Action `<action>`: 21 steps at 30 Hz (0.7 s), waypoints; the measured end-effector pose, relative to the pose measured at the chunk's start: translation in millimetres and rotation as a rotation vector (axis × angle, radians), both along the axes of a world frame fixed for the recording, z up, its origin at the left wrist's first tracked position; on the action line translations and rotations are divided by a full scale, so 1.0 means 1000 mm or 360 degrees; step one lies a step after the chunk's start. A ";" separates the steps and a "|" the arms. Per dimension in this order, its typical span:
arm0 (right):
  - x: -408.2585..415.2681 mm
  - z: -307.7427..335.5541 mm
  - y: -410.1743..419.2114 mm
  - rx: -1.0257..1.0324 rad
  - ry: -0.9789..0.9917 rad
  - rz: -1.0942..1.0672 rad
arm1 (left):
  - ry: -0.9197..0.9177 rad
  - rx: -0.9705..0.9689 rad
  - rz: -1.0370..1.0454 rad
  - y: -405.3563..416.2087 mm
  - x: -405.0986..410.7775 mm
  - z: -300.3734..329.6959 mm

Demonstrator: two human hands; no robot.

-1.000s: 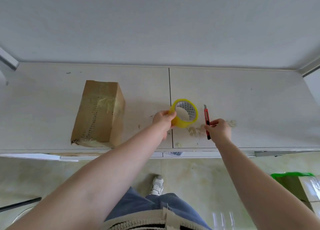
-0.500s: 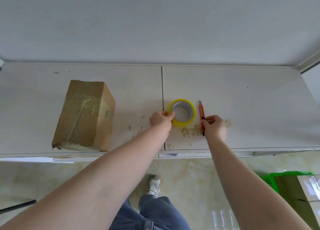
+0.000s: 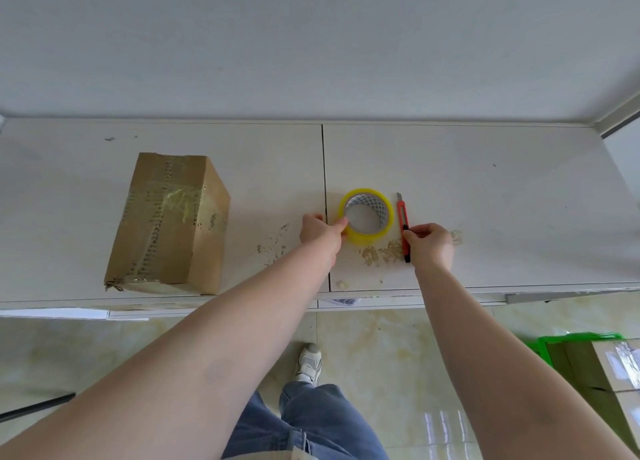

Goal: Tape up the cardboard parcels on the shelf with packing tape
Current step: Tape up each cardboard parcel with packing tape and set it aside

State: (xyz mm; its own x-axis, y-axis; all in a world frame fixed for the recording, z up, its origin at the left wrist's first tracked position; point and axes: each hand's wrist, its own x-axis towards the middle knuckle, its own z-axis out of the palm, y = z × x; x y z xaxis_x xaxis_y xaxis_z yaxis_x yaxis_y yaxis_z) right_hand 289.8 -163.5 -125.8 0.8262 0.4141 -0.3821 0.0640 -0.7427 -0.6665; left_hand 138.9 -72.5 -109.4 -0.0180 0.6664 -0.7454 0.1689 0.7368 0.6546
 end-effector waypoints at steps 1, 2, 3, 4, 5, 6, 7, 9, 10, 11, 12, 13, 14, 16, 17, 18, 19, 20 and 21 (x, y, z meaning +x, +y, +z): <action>0.000 0.002 0.000 -0.0019 -0.0008 -0.0001 | 0.0058 -0.0001 -0.0053 0.000 -0.001 0.002; -0.002 0.005 0.001 -0.0037 -0.0021 -0.0015 | 0.0143 0.0010 -0.0133 0.000 -0.003 0.006; -0.004 0.008 0.003 -0.0048 -0.0049 -0.0037 | 0.0231 0.0063 -0.0220 -0.001 -0.006 0.012; -0.009 0.012 0.007 -0.0035 -0.0096 -0.0055 | 0.0316 0.0168 -0.0299 -0.001 -0.009 0.018; -0.014 0.017 0.012 0.0020 -0.0143 -0.0066 | 0.0375 0.0333 -0.0362 -0.001 -0.014 0.025; -0.021 0.023 0.020 0.0105 -0.0185 -0.0065 | 0.0384 0.0548 -0.0412 0.001 -0.019 0.032; -0.032 0.032 0.029 0.0205 -0.0218 -0.0044 | 0.0357 0.0778 -0.0444 0.004 -0.027 0.044; -0.066 0.054 0.050 0.0433 -0.0235 0.0074 | 0.0262 0.1160 -0.0461 0.010 -0.052 0.072; -0.086 0.066 0.061 0.0564 -0.0205 0.0174 | 0.0241 0.1307 -0.0434 0.016 -0.068 0.083; -0.108 0.079 0.069 0.0690 -0.0163 0.0294 | 0.0246 0.1423 -0.0385 0.023 -0.086 0.094; -0.131 0.088 0.077 0.0799 -0.0115 0.0423 | 0.0290 0.1524 -0.0324 0.030 -0.105 0.102; -0.154 0.098 0.084 0.0873 -0.0063 0.0557 | 0.0376 0.1617 -0.0257 0.037 -0.125 0.109; -0.176 0.107 0.089 0.0922 -0.0006 0.0687 | 0.0512 0.1680 -0.0193 0.044 -0.146 0.113; -0.216 0.117 0.097 0.0873 0.0085 0.0929 | 0.0896 0.1616 -0.0130 0.059 -0.185 0.113; -0.234 0.119 0.100 0.0761 0.0096 0.1049 | 0.1097 0.1464 -0.0148 0.068 -0.203 0.109; -0.250 0.120 0.102 0.0627 0.0112 0.1137 | 0.1235 0.1230 -0.0216 0.075 -0.218 0.104; -0.264 0.118 0.104 0.0517 0.0149 0.1190 | 0.1293 0.0970 -0.0330 0.081 -0.232 0.098; -0.279 0.116 0.107 0.0464 0.0224 0.1200 | 0.1261 0.0750 -0.0459 0.085 -0.245 0.092; -0.286 0.113 0.106 0.0470 0.0289 0.1162 | 0.1139 0.0612 -0.0581 0.086 -0.247 0.085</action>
